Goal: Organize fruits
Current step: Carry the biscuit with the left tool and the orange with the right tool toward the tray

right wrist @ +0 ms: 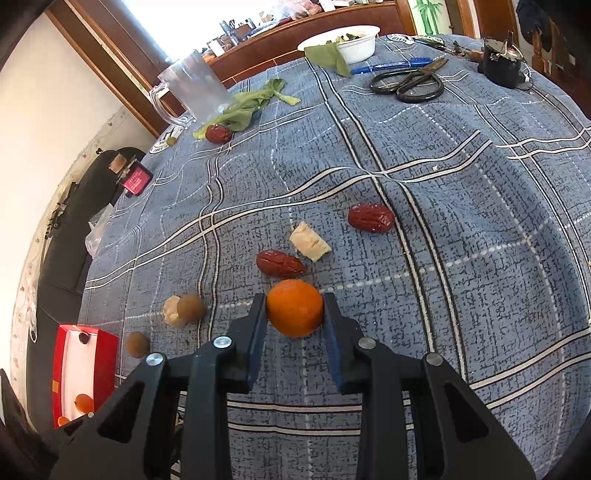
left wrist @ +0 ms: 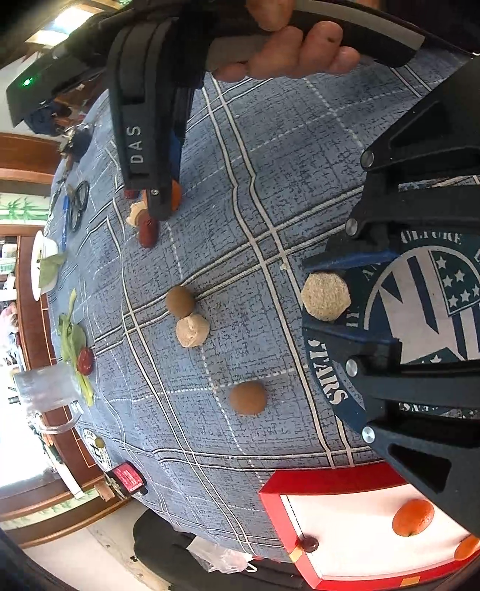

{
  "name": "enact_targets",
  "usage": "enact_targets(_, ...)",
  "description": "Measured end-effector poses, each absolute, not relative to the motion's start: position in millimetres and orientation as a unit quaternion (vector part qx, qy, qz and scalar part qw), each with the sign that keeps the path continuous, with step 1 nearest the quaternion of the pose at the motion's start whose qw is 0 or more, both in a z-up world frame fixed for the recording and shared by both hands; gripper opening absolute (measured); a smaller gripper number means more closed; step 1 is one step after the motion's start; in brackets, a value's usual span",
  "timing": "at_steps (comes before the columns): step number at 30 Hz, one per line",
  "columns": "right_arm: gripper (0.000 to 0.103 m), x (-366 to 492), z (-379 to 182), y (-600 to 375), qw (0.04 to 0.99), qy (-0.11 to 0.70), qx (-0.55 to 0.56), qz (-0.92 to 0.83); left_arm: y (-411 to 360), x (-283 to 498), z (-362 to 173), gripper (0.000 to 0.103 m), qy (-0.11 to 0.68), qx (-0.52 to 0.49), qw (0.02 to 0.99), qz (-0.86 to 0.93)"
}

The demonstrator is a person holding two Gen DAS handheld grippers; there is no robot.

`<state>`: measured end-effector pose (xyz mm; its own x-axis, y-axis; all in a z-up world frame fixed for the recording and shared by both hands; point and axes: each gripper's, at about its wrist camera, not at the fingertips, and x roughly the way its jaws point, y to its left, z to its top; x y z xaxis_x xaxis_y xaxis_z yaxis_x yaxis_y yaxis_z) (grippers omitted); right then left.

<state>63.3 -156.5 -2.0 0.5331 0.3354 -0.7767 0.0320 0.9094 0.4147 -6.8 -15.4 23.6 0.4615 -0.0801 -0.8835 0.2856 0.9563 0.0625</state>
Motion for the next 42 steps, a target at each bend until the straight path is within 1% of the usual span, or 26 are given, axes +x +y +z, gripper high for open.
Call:
enact_targets(3,0.032,63.5,-2.1,-154.3,0.856,0.475,0.185,0.087,-13.5,-5.3,22.2,0.034,0.505,0.097,0.851,-0.106)
enact_targets(8,0.032,63.7,-2.1,-150.3,0.860,0.474,0.172,0.084,-14.6,-11.2,20.5,0.034,0.492,0.097,0.859,-0.101)
enact_targets(9,0.032,63.8,-2.3,-150.8,0.859,0.474,0.172,0.084,-14.9,-12.1,20.3,0.033,0.490,0.097,0.861,-0.099)
enact_targets(11,0.032,64.1,-2.4,-151.4,0.858,0.474,0.176,0.084,-15.3,-13.3,20.4,0.026,0.489,0.089,0.862,-0.102)
enact_targets(16,0.032,64.3,-1.8,-152.5,0.857,0.474,0.181,0.085,-18.9,-18.5,24.0,0.026,0.485,0.084,0.867,-0.082)
enact_targets(20,0.032,61.8,2.5,-152.3,0.862,0.466,0.182,0.089,-15.7,-27.9,36.7,0.025,0.469,0.077,0.878,-0.058)
enact_targets(26,0.032,51.8,13.9,-146.6,0.877,0.432,0.182,0.108,7.3,-52.9,75.3,0.025,0.414,0.070,0.907,0.006)
enact_targets(33,0.032,38.0,27.6,-134.4,0.897,0.381,0.179,0.137,54.8,-89.5,110.8,0.025,0.360,0.053,0.928,0.079)
enact_targets(38,0.032,25.8,39.8,-134.6,0.921,0.327,0.169,0.129,80.3,-111.1,125.4,0.025,0.339,0.039,0.934,0.103)
enact_targets(42,0.032,25.6,40.5,-135.5,0.928,0.312,0.167,0.119,99.0,-126.2,133.0,0.025,0.329,0.025,0.937,0.118)
